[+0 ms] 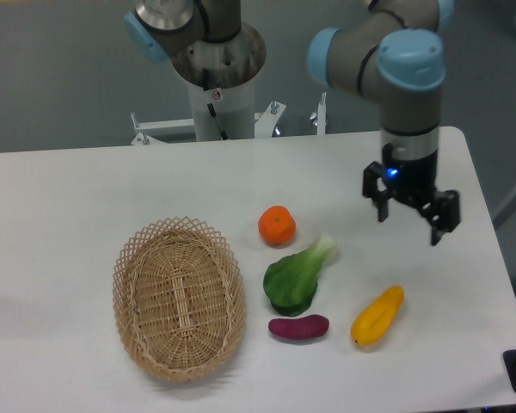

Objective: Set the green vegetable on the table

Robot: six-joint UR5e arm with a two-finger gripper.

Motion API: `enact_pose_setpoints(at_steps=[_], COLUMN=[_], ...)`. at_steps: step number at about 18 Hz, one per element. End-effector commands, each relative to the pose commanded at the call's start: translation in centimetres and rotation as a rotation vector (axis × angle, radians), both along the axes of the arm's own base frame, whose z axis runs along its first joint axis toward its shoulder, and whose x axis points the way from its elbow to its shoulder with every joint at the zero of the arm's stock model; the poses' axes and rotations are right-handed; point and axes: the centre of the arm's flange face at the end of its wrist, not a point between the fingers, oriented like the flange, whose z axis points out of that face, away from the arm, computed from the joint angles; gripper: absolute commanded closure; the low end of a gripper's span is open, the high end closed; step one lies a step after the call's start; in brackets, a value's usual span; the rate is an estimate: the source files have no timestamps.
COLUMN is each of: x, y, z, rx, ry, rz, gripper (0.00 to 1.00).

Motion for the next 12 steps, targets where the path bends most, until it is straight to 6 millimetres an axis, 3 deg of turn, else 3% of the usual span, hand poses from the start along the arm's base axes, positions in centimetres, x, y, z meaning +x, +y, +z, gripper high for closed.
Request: enact_pose_setpoints(at_steps=[5, 12], x=[-2.3, -2.6], y=[-5.4, -6.9], z=[0.5, 0.5], rx=[-0.058, -0.045], ry=[-0.015, -0.020], rz=[-0.066, -0.057], gripper=[0.00, 0.00])
